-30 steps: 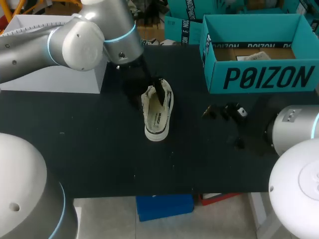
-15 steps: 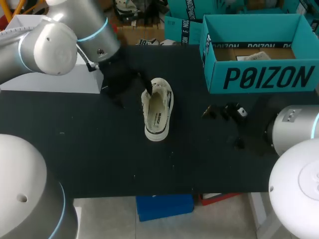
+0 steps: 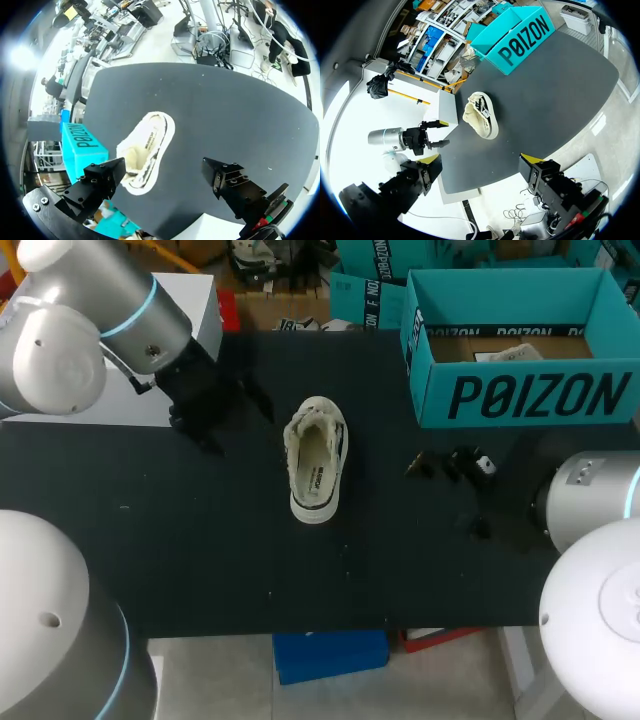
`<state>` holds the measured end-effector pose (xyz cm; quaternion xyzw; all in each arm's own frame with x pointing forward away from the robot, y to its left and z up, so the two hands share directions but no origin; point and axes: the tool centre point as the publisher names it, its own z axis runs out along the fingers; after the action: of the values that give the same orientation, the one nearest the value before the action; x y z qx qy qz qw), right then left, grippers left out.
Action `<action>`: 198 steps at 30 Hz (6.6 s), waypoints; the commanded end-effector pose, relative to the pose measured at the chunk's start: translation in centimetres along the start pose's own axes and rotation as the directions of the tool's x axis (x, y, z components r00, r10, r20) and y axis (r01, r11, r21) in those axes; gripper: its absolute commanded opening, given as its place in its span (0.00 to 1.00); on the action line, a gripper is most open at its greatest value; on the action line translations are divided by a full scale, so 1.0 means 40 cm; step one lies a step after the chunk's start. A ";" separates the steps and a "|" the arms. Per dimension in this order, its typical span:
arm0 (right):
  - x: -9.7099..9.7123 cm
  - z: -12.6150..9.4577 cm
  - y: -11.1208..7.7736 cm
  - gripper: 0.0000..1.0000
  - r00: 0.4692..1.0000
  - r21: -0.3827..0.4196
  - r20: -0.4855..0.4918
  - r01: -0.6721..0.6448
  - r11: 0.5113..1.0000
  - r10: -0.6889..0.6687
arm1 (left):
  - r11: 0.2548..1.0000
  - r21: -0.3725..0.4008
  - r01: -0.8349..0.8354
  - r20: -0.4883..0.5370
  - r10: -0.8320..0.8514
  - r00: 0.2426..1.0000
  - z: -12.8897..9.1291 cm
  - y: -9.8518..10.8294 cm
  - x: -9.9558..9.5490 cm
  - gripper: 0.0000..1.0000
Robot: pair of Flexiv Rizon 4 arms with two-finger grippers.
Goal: Take the shoe out of the shoebox, open the shoe tongue, remove and reinsert the insole, then place the shoe into the shoebox
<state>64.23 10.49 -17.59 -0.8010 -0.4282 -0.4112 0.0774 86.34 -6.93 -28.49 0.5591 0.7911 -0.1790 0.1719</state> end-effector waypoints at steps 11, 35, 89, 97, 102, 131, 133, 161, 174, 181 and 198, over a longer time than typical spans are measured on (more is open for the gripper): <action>-0.025 -0.059 -0.021 1.00 0.996 -0.059 -0.016 -0.093 0.994 0.093 | 1.000 -0.006 0.009 0.096 -0.008 0.995 0.077 0.071 -0.080 0.33; -0.025 -0.059 -0.021 1.00 0.996 -0.059 -0.016 -0.093 0.994 0.093 | 0.999 0.020 -0.045 0.093 0.043 0.995 0.225 0.200 -0.211 0.00; -0.025 -0.059 -0.021 1.00 0.996 -0.059 -0.016 -0.093 0.994 0.093 | 0.997 0.029 -0.066 0.211 0.058 0.976 0.252 0.199 -0.254 0.00; -0.025 -0.059 -0.021 1.00 0.996 -0.059 -0.016 -0.093 0.994 0.093 | 0.995 0.061 -0.075 0.208 0.061 0.976 0.287 0.186 -0.266 0.00; -0.025 -0.059 -0.021 1.00 0.996 -0.059 -0.016 -0.093 0.994 0.093 | 0.995 0.070 -0.071 0.209 0.054 0.976 0.282 0.181 -0.244 0.00; -0.025 -0.059 -0.021 1.00 0.996 -0.059 -0.016 -0.093 0.994 0.093 | 0.993 0.115 -0.038 0.193 0.016 0.981 0.258 0.099 -0.182 0.00; -0.025 -0.059 -0.021 1.00 0.996 -0.059 -0.016 -0.093 0.994 0.093 | 0.993 0.110 -0.043 0.191 0.021 0.981 0.230 0.104 -0.184 0.00; -0.025 -0.059 -0.021 1.00 0.996 -0.059 -0.016 -0.093 0.994 0.093 | 0.987 0.155 -0.053 0.242 0.014 0.970 0.280 0.190 -0.272 0.00; -0.025 -0.059 -0.021 1.00 0.996 -0.059 -0.016 -0.093 0.994 0.093 | 0.983 0.181 -0.036 0.231 -0.007 0.973 0.288 0.146 -0.213 0.00; -0.025 -0.059 -0.021 1.00 0.996 -0.059 -0.016 -0.093 0.994 0.093 | 0.981 0.195 -0.009 0.204 -0.032 0.978 0.300 0.115 -0.155 0.00; -0.025 -0.059 -0.021 1.00 0.996 -0.059 -0.016 -0.093 0.994 0.093 | 0.987 0.157 -0.028 0.244 -0.011 0.970 0.233 0.133 -0.206 0.00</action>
<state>64.23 10.49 -17.59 -0.8010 -0.4282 -0.4112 0.0774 95.02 -16.90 -34.24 0.5467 0.7439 -0.3134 0.2226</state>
